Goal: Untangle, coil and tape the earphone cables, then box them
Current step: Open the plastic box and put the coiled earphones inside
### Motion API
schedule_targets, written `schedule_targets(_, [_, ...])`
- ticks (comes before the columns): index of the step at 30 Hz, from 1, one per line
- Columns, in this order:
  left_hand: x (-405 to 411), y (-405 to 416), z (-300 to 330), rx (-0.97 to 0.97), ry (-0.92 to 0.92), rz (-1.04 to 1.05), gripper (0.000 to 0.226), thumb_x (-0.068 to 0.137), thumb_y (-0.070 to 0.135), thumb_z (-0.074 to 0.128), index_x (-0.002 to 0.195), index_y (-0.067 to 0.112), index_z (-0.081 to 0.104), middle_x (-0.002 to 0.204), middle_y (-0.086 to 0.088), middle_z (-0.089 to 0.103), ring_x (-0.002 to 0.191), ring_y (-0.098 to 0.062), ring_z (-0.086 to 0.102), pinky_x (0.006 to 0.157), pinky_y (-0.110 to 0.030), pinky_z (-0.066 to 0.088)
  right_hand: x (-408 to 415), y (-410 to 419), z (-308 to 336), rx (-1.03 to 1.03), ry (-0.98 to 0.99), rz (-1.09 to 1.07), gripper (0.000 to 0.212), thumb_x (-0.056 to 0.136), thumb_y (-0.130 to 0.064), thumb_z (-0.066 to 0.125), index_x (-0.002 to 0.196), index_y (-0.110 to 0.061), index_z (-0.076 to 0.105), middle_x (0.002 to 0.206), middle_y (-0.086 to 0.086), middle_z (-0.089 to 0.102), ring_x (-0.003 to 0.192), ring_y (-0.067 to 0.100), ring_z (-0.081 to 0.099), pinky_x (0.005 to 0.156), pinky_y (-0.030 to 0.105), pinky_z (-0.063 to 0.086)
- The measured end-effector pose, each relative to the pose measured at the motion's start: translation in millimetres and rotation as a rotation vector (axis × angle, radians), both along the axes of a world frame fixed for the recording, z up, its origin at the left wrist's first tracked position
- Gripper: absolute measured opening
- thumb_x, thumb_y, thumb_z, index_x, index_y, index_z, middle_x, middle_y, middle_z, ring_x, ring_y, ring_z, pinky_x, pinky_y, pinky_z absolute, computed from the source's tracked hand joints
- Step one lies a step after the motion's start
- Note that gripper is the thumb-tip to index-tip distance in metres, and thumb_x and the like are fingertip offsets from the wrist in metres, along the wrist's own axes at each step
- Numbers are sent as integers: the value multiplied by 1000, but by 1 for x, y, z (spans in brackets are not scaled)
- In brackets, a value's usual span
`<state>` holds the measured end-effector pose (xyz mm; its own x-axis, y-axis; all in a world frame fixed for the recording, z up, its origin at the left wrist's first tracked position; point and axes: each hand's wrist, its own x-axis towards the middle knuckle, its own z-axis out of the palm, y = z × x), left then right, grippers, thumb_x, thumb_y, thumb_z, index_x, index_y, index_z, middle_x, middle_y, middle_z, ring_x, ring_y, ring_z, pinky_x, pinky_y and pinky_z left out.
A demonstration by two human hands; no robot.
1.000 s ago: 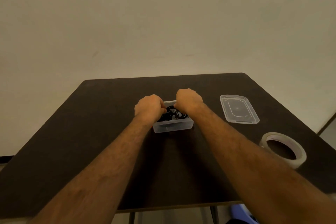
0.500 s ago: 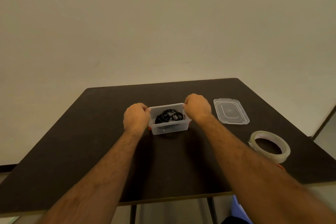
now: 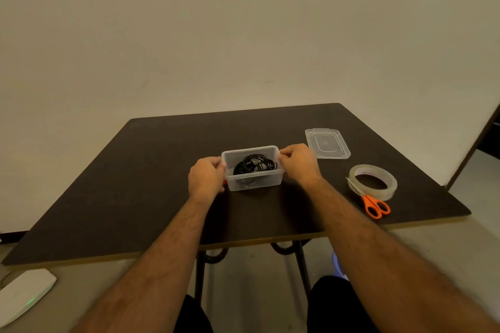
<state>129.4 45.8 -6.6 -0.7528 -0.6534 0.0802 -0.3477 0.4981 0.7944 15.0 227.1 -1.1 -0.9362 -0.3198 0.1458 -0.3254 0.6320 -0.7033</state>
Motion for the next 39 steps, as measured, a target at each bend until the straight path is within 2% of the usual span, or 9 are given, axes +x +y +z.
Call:
schedule_targets(7, [26, 14, -4, 88, 49, 5, 34, 100, 28, 55, 133, 23, 59, 113, 5, 62, 76, -11, 64, 74, -34, 62, 30, 22, -4, -67, 6, -11, 16, 97, -19, 58, 92, -17, 73, 82, -7, 63, 76, 8, 63, 77, 27, 56])
schedule_targets(13, [44, 28, -14, 208, 150, 26, 35, 99, 27, 56, 134, 22, 59, 119, 2, 63, 79, -11, 64, 76, -38, 62, 49, 37, -10, -132, -2, -11, 14, 97, -19, 58, 97, -16, 72, 82, -11, 60, 76, 6, 61, 80, 32, 58])
schedule_targets(21, [51, 40, -20, 348, 265, 96, 32, 99, 27, 57, 130, 22, 62, 93, 2, 67, 75, -11, 63, 64, -29, 58, 57, 43, -11, -176, -20, -15, 15, 97, -21, 58, 106, -17, 70, 84, -11, 59, 76, 4, 59, 84, 36, 59])
schedule_targets(25, [52, 43, -26, 373, 308, 107, 32, 98, 31, 57, 128, 21, 63, 101, 0, 69, 80, -13, 64, 58, -25, 52, 55, 46, -12, -180, -30, 4, 21, 97, -24, 59, 116, -19, 67, 102, -3, 66, 83, 6, 61, 84, 38, 59])
schedule_targets(28, [51, 43, -32, 364, 308, 112, 31, 98, 40, 56, 117, 20, 69, 89, 1, 69, 74, -12, 61, 57, -25, 48, 48, 49, -11, -187, -93, 41, 19, 96, -28, 60, 114, -21, 62, 101, -5, 63, 83, 9, 63, 80, 36, 60])
schedule_targets(31, [48, 39, -33, 339, 291, 145, 34, 98, 47, 51, 89, 19, 69, 74, 1, 61, 68, -13, 53, 60, -30, 44, 34, 50, -5, -177, -79, 34, 25, 96, -38, 58, 112, -19, 63, 98, -4, 63, 89, 10, 62, 85, 34, 56])
schedule_targets(33, [44, 34, -26, 265, 290, 178, 35, 100, 45, 49, 83, 19, 65, 75, 0, 58, 70, -13, 50, 67, -34, 44, 18, 53, 3, -123, 23, -34, 25, 98, -35, 57, 113, -16, 64, 100, -1, 64, 90, 8, 58, 85, 29, 49])
schedule_targets(36, [33, 27, -8, 29, 259, 170, 29, 100, 35, 53, 118, 17, 66, 108, 1, 66, 94, -8, 55, 80, -28, 45, -10, 61, 13, 50, 145, -129, 20, 97, -25, 60, 112, -13, 67, 107, 5, 68, 96, 14, 61, 91, 31, 50])
schedule_targets(39, [13, 27, 8, -167, 251, 65, 32, 98, 31, 57, 127, 17, 64, 119, -2, 67, 105, -11, 59, 88, -29, 51, -40, 64, 9, 238, 119, -178, 30, 95, -25, 63, 122, -12, 64, 120, 7, 65, 110, 21, 61, 100, 36, 48])
